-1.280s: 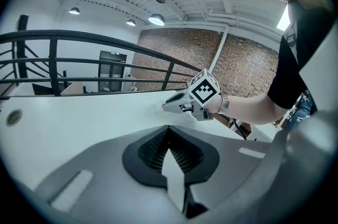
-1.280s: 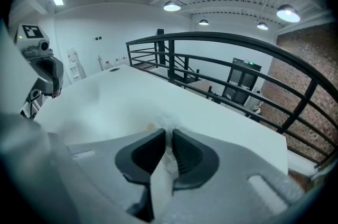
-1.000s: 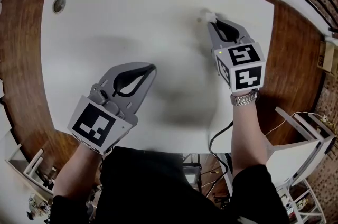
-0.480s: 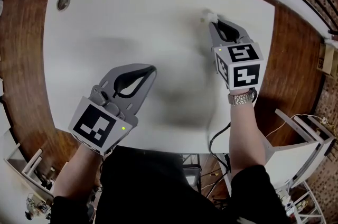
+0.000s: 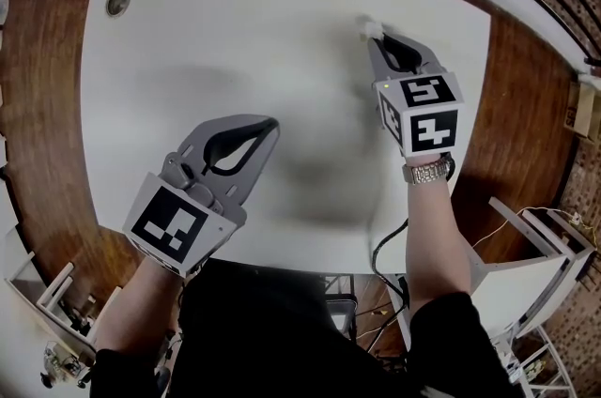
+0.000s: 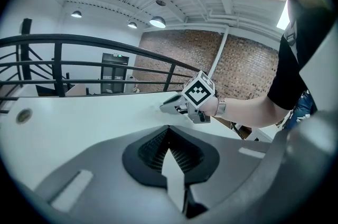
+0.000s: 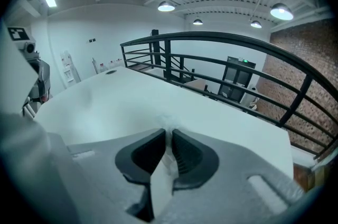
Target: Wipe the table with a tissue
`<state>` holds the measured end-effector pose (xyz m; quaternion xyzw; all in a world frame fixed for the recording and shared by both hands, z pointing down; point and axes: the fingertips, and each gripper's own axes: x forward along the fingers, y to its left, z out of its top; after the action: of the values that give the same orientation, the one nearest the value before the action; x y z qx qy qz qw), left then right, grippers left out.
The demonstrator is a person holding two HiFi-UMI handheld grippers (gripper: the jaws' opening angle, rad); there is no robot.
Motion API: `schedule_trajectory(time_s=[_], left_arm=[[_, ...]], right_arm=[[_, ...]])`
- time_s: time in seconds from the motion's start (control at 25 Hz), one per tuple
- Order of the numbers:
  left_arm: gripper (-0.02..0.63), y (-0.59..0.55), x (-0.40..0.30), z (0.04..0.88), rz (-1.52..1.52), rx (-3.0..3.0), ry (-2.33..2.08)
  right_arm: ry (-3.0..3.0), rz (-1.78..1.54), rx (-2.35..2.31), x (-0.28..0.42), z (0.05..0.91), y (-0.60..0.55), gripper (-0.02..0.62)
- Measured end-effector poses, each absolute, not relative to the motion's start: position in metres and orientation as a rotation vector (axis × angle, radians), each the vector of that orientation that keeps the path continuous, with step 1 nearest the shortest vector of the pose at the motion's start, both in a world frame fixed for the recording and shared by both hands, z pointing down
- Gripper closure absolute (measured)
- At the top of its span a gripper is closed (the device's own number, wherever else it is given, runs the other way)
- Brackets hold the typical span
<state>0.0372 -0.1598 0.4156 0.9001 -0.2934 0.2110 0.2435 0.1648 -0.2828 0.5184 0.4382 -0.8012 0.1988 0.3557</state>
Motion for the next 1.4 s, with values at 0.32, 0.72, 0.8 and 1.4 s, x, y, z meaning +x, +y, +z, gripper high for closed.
schedule_trajectory(time_s=[0.32, 0.72, 0.8, 1.4], left_arm=[[0.594, -0.160, 0.035, 0.414, 0.573, 2.452, -0.821], [0.594, -0.158, 0.034, 0.412, 0.566, 2.450, -0.829], [0.594, -0.159, 0.033, 0.412, 0.566, 2.451, -0.831], [0.594, -0.149, 0.024, 0.399, 0.557, 2.476, -0.847]], right_arm=[[-2.078, 0.508, 1.112, 0.158, 0.518, -0.284, 0.565], [-2.087, 0.517, 1.090, 0.152, 0.519, -0.282, 0.565], [-2.092, 0.528, 1.076, 0.150, 0.520, -0.282, 0.565], [-2.159, 0.492, 0.986, 0.124, 0.508, -0.263, 0.565]])
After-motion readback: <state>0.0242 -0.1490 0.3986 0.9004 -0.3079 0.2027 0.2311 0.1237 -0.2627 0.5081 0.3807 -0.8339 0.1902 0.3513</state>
